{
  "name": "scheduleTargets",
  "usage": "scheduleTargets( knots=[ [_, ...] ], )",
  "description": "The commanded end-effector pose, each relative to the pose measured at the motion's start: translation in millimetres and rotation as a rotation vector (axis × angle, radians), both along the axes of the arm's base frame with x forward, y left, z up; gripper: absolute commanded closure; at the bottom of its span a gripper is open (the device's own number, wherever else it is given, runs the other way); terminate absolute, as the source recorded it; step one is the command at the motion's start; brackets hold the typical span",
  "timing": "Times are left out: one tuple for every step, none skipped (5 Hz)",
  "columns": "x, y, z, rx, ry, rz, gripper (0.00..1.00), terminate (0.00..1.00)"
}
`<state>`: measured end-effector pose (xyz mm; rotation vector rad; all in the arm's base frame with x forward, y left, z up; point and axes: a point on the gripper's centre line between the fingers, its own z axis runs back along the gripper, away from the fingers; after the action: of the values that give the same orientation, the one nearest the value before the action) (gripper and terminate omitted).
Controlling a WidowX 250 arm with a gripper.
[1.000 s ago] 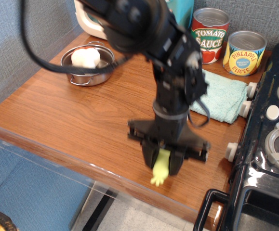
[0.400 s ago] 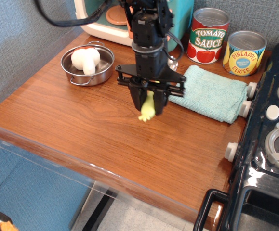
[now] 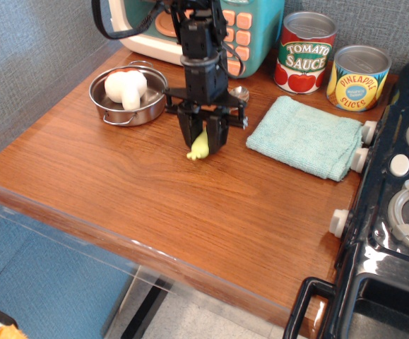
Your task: Move the spoon back between the pot and blue cloth
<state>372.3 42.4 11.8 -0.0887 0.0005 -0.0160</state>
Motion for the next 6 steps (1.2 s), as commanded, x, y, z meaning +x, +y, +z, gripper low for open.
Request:
scheduleTargets(
  knots=[
    [6,16,17,0.055,-0.031,-0.067,1.00,0.00],
    [2,11,26,0.070,-0.071,-0.074,0.00,0.00],
    [2,7,53,0.088,-0.137,-0.037,0.00,0.00],
    [-1,4,78,0.096,-0.191,0.010,0.00,0.00],
    [-8,0,102,0.098,-0.239,0.028,0.00,0.00],
    [-7,3,96,0.102,-0.198,0.009,0.00,0.00]
  ],
)
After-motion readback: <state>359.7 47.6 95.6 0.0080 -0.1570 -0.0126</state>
